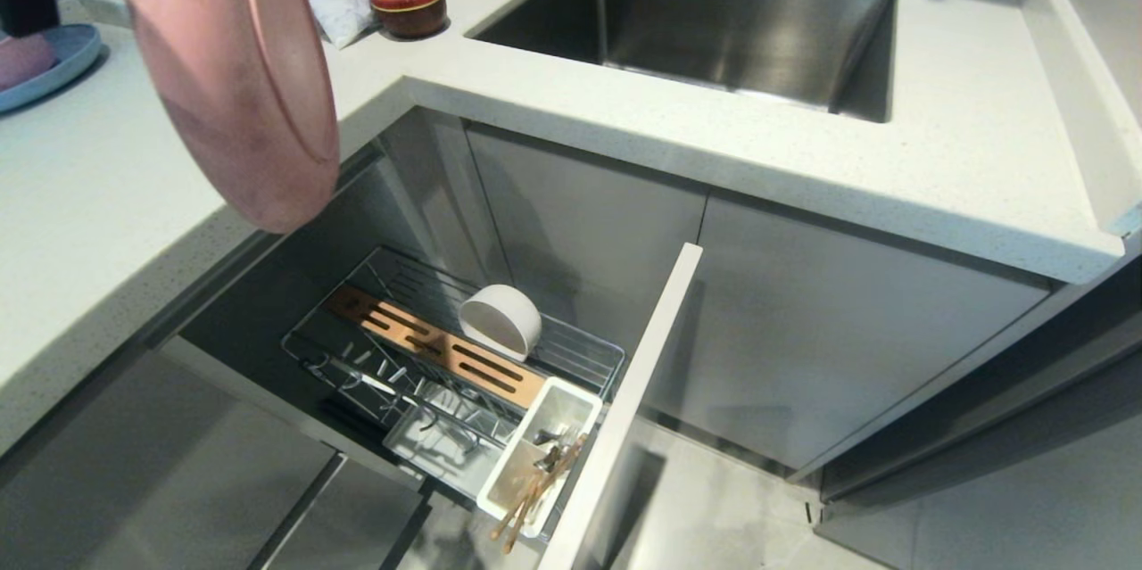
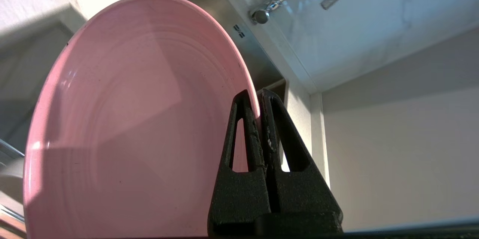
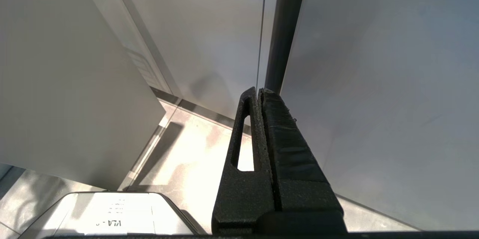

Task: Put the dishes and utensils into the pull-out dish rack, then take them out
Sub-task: Pick up the plate and place it in the cupboard

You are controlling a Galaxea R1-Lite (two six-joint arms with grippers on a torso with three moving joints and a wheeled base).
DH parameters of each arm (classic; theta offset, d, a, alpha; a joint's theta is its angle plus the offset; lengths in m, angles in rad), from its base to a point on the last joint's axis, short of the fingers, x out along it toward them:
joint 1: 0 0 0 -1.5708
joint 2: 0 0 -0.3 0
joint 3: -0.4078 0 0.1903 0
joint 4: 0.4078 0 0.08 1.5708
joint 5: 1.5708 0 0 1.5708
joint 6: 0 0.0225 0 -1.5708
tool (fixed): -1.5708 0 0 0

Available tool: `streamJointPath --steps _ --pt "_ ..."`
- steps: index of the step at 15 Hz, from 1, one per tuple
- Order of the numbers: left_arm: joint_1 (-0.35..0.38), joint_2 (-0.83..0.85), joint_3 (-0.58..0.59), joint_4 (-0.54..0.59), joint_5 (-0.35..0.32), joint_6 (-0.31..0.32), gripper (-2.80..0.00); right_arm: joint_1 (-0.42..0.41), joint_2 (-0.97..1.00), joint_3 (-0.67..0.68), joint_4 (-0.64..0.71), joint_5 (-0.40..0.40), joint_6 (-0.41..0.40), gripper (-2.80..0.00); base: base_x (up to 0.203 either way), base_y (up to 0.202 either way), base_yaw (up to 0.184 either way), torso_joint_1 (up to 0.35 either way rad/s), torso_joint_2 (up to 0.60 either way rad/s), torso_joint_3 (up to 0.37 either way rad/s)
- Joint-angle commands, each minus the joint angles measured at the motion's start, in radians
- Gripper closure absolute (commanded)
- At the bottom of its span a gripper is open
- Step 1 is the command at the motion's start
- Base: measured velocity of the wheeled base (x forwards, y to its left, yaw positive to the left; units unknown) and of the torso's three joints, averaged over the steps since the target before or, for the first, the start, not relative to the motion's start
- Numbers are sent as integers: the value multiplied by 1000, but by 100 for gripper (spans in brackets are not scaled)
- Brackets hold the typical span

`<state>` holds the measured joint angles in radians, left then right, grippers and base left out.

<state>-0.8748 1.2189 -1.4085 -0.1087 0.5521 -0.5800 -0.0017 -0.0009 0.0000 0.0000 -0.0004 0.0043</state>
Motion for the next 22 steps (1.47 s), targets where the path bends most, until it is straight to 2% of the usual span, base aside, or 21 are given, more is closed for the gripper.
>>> streamJointPath --steps 1,4,7,8,11,13,15,19,22 --pt "-38 84 34 -103 44 -26 0 0 -4 2 0 0 0 0 0 0 0 0 0 0" --pt "-62 102 186 -236 145 -68 0 0 -4 2 0 0 0 0 0 0 0 0 0 0" --pt "-65 83 314 -286 201 -181 0 0 -4 2 0 0 0 0 0 0 0 0 0 0" --pt "-65 77 374 -288 219 -235 0 0 -4 2 0 0 0 0 0 0 0 0 0 0" --pt "-63 71 526 -289 279 -451 0 0 -4 2 0 0 0 0 0 0 0 0 0 0" --pt "-54 77 550 -280 315 -588 0 0 -4 2 0 0 0 0 0 0 0 0 0 0" --pt "-15 83 557 -280 326 -644 0 0 -4 2 0 0 0 0 0 0 0 0 0 0" --pt "61 92 589 -280 331 -818 0 0 -4 2 0 0 0 0 0 0 0 0 0 0" --pt "82 137 637 -287 329 -913 0 0 -4 2 0 0 0 0 0 0 0 0 0 0"
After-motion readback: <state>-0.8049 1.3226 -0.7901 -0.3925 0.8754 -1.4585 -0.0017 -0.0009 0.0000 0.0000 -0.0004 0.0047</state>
